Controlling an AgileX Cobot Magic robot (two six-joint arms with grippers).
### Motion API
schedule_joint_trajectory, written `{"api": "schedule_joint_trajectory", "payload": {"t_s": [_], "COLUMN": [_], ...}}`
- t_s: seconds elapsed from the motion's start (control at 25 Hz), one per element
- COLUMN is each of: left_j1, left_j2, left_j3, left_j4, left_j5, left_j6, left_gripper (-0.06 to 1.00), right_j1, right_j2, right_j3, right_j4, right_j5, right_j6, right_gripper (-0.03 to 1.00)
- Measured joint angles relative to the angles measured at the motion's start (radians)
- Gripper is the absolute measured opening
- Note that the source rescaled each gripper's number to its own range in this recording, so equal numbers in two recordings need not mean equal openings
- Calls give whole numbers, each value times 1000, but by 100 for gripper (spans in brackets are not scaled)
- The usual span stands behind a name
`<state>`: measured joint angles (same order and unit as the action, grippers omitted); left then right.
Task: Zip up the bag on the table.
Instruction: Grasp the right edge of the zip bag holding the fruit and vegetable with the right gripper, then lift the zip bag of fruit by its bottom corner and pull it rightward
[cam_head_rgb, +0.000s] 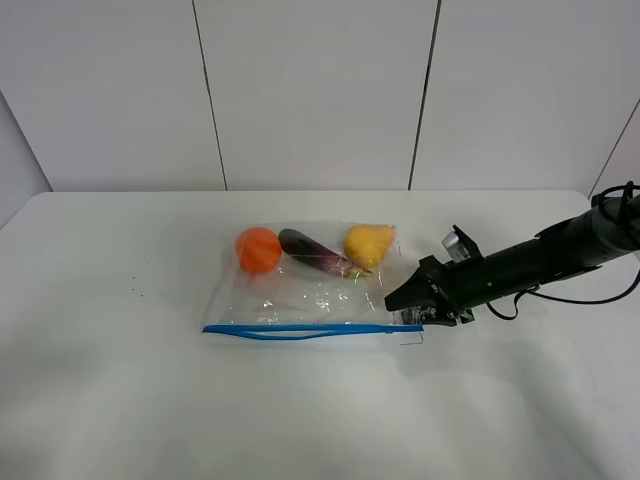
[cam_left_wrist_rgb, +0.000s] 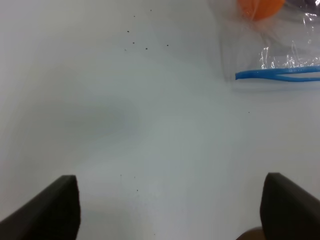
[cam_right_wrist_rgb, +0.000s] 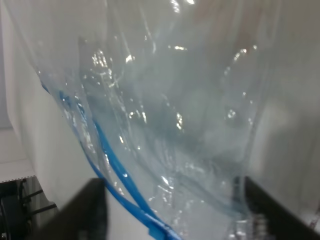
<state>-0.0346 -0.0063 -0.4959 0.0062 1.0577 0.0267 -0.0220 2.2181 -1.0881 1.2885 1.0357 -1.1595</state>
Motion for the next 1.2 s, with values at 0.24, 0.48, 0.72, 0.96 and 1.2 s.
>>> {"api": "schedule_joint_trajectory", "payload": {"t_s": [0.24,0.48,0.72,0.96,1.2], "left_j1": [0,0,0,0,0], "left_j2": [0,0,0,0,0], "left_j3": [0,0,0,0,0], "left_j4": [0,0,0,0,0], "left_j5": [0,0,0,0,0], "left_j6": [0,0,0,0,0], "left_gripper": [96,96,96,96,96], "right_j1": [0,0,0,0,0], "right_j2": [0,0,0,0,-5], "right_j3": [0,0,0,0,0], "right_j4": [-8,-11,-5,62,109], "right_j5": [0,3,56,150,170], "right_j6": [0,1,1,20,72], "right_gripper": [21,0,0,0,0]}}
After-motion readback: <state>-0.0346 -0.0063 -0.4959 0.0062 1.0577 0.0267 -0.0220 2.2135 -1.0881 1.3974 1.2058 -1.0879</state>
